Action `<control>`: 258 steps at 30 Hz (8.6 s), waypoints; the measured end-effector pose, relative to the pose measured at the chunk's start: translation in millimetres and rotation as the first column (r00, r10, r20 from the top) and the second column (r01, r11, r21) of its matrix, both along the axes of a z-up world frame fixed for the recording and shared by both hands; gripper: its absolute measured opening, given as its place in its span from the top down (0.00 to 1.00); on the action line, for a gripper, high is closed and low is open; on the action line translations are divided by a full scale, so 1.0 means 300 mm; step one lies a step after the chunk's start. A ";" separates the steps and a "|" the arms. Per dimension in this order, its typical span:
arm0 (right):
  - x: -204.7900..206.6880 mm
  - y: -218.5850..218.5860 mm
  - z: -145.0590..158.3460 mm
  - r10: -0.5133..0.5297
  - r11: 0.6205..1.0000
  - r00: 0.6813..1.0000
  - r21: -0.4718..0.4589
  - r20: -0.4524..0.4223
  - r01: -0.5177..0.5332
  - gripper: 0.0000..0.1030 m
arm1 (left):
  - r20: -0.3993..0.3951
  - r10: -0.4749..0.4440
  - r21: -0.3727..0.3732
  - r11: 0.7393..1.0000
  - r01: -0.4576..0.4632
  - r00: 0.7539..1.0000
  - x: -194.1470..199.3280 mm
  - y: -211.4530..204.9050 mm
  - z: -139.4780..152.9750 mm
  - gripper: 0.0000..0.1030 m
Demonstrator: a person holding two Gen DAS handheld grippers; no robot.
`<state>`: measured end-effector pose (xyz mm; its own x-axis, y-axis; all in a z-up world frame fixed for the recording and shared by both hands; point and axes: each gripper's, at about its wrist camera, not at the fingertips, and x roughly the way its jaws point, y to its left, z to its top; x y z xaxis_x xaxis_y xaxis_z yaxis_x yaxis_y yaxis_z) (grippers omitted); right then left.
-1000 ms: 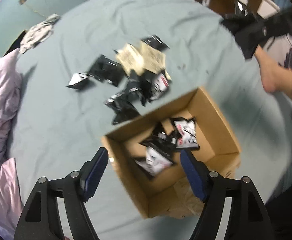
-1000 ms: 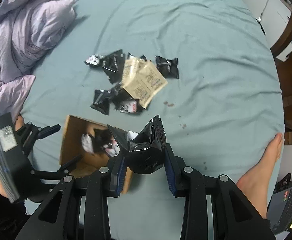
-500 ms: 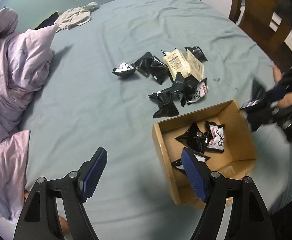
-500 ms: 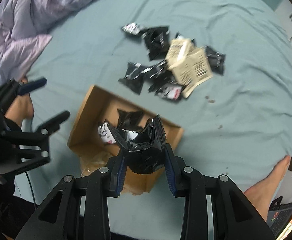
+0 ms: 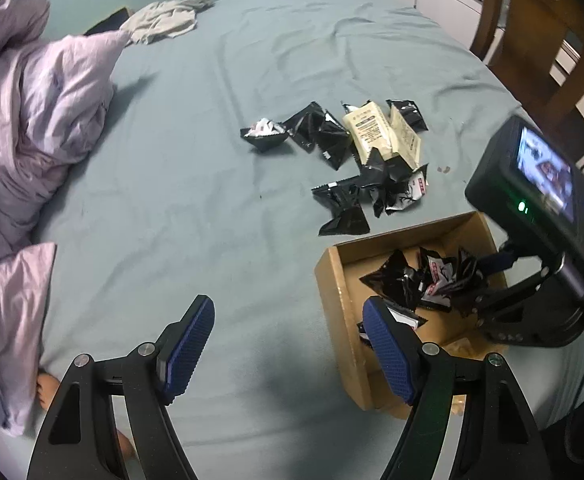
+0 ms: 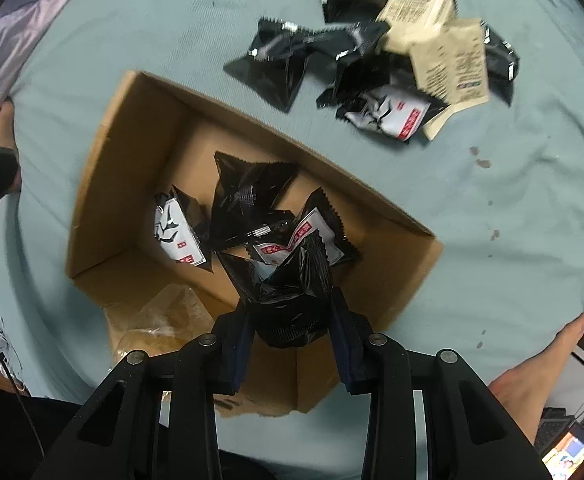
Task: Organize snacks
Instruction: 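Lower the black packet into the box and open the right gripper, then move the right gripper back over the snack pile toward the beige packets, then grasp a beige paper packet with the right gripper while the left gripper grasps a black packet, then lower the black packet into the box and open the left gripper, then carry the beige packet into the box and open the right gripper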
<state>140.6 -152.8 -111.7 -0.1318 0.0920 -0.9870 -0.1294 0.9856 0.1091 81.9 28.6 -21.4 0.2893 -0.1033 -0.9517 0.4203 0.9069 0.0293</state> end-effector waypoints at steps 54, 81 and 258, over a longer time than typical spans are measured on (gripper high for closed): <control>-0.057 -0.427 0.115 -0.303 0.951 0.950 -0.034 0.069 0.306 0.40 | 0.037 0.037 0.158 0.987 -0.042 0.999 0.066 -0.099 -0.004 0.23; 0.021 -0.592 0.045 -0.445 0.893 0.877 0.154 0.181 0.422 0.40 | -0.035 0.086 0.122 0.989 -0.081 0.996 0.147 -0.104 -0.093 0.23; -0.157 -0.115 0.288 -0.015 0.971 0.982 0.237 0.187 -0.030 0.98 | 0.034 0.039 -0.010 0.999 -0.039 0.999 -0.014 -0.058 -0.077 0.23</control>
<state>93.3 -187.3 -25.4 0.0501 0.3268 -0.9438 -0.1772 0.9328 0.3137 77.6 11.3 -44.5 0.3258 -0.0998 -0.9402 0.3833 0.9230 0.0348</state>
